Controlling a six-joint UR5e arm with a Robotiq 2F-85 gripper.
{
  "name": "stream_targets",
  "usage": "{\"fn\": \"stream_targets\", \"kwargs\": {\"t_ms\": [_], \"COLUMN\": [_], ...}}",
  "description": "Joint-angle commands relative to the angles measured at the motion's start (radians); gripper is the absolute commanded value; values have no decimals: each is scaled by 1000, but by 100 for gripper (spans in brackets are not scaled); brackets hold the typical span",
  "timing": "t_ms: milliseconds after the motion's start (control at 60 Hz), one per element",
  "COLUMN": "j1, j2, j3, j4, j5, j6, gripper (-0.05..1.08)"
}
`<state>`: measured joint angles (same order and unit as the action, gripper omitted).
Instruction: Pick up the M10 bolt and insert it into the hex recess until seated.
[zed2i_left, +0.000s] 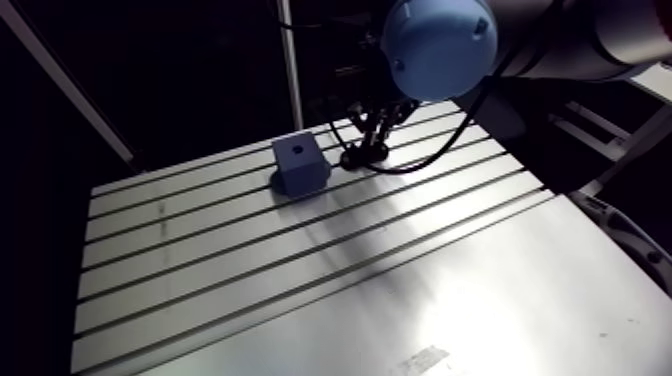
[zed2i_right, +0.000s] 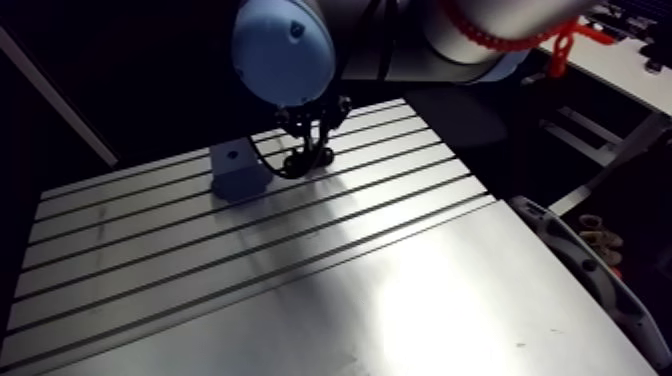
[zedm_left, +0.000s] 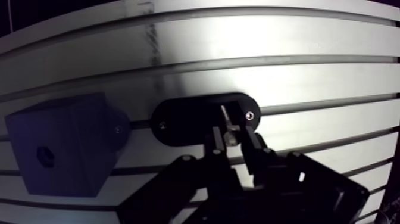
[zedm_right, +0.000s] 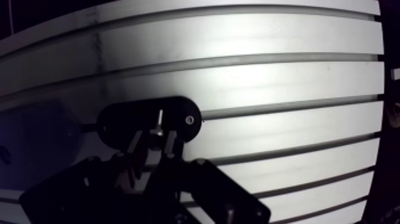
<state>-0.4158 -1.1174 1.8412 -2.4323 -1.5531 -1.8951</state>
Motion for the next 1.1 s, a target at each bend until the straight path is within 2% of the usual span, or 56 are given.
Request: {"fn": "stream_targets", "kwargs": {"t_ms": [17, 783, 1100], "j1": [0, 2, 3], "j2": [0, -17, -63], "j3": [-4, -18, -34], "j4": [0, 4, 16], "j5": [0, 11, 8], "j6": [0, 0, 0], "gripper": [73, 78, 78]}}
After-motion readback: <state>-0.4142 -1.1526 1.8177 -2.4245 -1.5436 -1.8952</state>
